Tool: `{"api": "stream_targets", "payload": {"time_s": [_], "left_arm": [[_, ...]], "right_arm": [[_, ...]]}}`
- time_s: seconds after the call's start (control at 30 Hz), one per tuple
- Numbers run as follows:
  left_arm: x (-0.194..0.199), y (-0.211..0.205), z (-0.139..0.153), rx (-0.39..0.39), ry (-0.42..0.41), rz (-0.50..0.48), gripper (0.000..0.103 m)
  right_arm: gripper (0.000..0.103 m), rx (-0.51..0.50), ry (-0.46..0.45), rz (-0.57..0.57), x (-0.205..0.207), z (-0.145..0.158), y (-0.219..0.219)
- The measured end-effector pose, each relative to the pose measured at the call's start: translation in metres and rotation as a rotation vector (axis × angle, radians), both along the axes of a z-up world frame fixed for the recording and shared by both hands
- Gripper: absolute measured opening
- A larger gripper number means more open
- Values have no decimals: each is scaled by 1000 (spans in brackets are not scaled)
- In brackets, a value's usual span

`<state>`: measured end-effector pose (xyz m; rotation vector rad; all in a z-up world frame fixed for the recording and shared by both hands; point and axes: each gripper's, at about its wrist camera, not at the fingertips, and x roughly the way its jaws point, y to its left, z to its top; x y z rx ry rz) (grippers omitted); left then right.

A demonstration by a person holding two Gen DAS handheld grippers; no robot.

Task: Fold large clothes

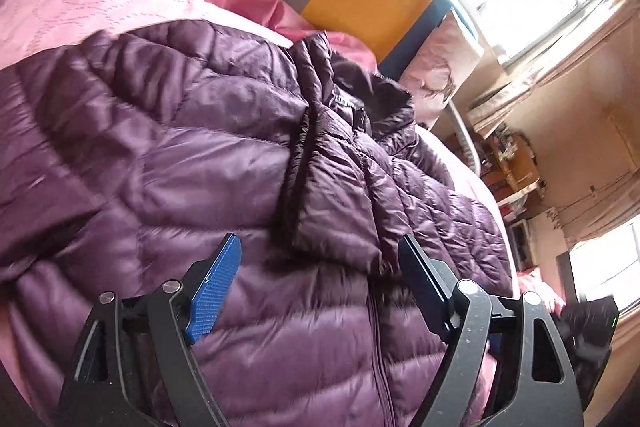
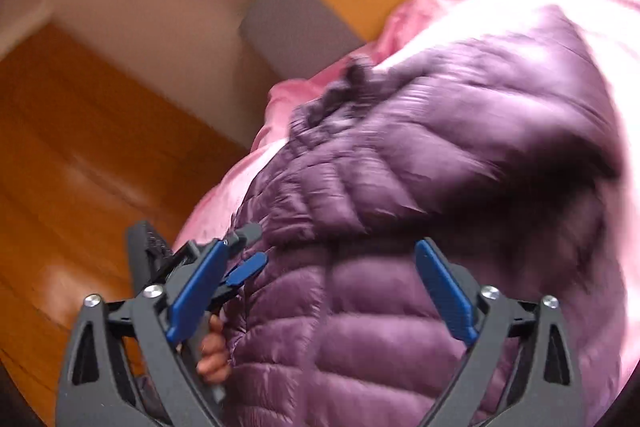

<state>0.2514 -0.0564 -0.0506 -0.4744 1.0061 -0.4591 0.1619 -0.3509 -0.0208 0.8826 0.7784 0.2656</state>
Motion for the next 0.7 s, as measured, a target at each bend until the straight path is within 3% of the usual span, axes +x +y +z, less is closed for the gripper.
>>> {"api": "stream_targets", "payload": {"time_s": [0.17, 0.2, 0.27, 0.33, 0.53, 0.7], "left_arm": [[26, -22, -7, 62, 35, -22, 76], [30, -24, -8, 72, 37, -18, 69], [37, -27, -11, 87, 60, -23, 29], [38, -22, -10, 82, 57, -16, 12], [24, 24, 19, 81, -38, 82, 8], [20, 59, 7, 147, -8, 134, 7]], "right_arm": [[100, 132, 43, -186, -23, -29, -56], [101, 149, 40, -212, -23, -32, -64], [101, 178, 43, -244, -19, -38, -74], [101, 206, 45, -266, -12, -41, -82], [101, 274, 10, -332, 8, -41, -104], [100, 344, 16, -373, 14, -52, -110]]}}
